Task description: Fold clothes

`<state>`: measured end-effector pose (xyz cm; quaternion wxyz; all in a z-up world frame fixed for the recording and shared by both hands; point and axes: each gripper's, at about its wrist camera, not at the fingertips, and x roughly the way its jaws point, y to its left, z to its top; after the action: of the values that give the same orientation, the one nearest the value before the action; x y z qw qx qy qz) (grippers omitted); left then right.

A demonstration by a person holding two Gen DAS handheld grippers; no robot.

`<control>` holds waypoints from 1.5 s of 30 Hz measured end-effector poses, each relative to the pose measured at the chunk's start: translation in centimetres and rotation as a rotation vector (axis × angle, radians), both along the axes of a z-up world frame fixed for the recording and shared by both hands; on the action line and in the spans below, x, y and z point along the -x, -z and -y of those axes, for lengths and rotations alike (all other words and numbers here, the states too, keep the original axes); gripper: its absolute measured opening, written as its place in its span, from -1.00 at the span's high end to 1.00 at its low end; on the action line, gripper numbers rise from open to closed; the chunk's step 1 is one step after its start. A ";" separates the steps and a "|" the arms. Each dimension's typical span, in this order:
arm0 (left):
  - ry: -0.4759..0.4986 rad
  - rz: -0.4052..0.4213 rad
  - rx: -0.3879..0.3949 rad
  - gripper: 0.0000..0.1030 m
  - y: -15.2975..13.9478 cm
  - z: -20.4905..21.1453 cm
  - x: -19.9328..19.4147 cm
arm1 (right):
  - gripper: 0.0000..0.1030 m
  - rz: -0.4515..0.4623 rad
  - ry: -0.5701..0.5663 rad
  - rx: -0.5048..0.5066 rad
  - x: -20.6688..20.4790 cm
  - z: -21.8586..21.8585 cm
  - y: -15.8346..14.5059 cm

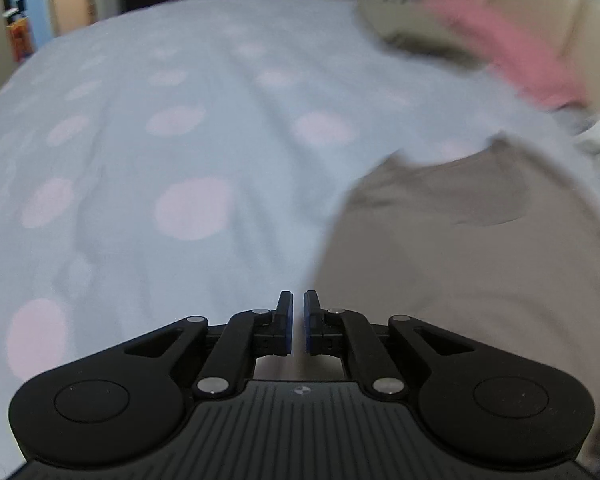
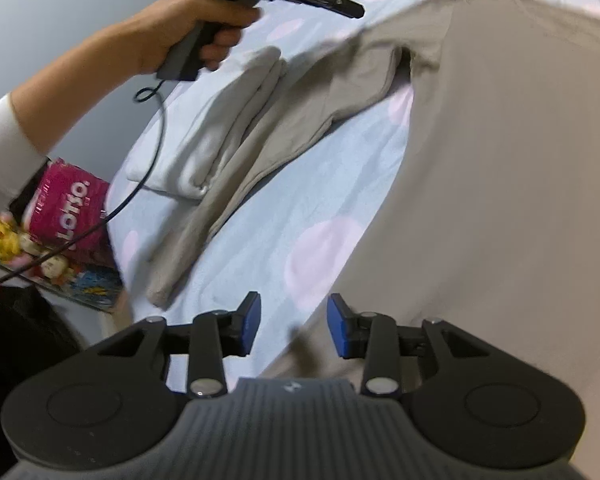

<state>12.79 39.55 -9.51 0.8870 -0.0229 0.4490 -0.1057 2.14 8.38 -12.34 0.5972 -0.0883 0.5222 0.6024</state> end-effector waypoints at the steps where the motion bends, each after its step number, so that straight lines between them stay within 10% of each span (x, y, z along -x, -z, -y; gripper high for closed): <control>1: 0.024 0.002 0.023 0.93 -0.2 0.6 1.2 | 0.22 0.033 -0.009 -0.006 0.1 0.0 -0.2; 10: 0.144 0.001 -0.184 0.67 3.5 7.5 13.4 | 0.22 0.100 -0.031 -0.016 0.4 -0.2 -0.8; 19: 0.215 0.113 -0.469 0.33 4.3 12.2 16.2 | 0.22 0.105 -0.045 -0.001 2.1 -0.2 -1.4; 22: 0.230 0.066 -0.385 0.97 4.3 11.5 15.9 | 0.22 0.103 -0.046 -0.004 2.4 -0.3 -1.6; 32: 0.214 -0.007 -0.286 1.00 3.3 9.2 17.7 | 0.14 0.108 -0.057 -0.015 2.8 -0.1 -2.1; 37: 0.185 0.014 -0.321 0.37 2.8 9.5 18.1 | 0.14 0.112 -0.056 -0.014 2.9 -0.1 -2.1; 45: 0.049 0.084 -0.203 0.10 0.3 6.2 24.3 | 0.14 0.120 -0.053 -0.016 3.0 0.1 -2.0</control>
<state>-11.52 33.38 -9.80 0.8999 0.0823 0.4203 -0.0821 -0.85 8.32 -10.30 0.6119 -0.1330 0.4781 0.6158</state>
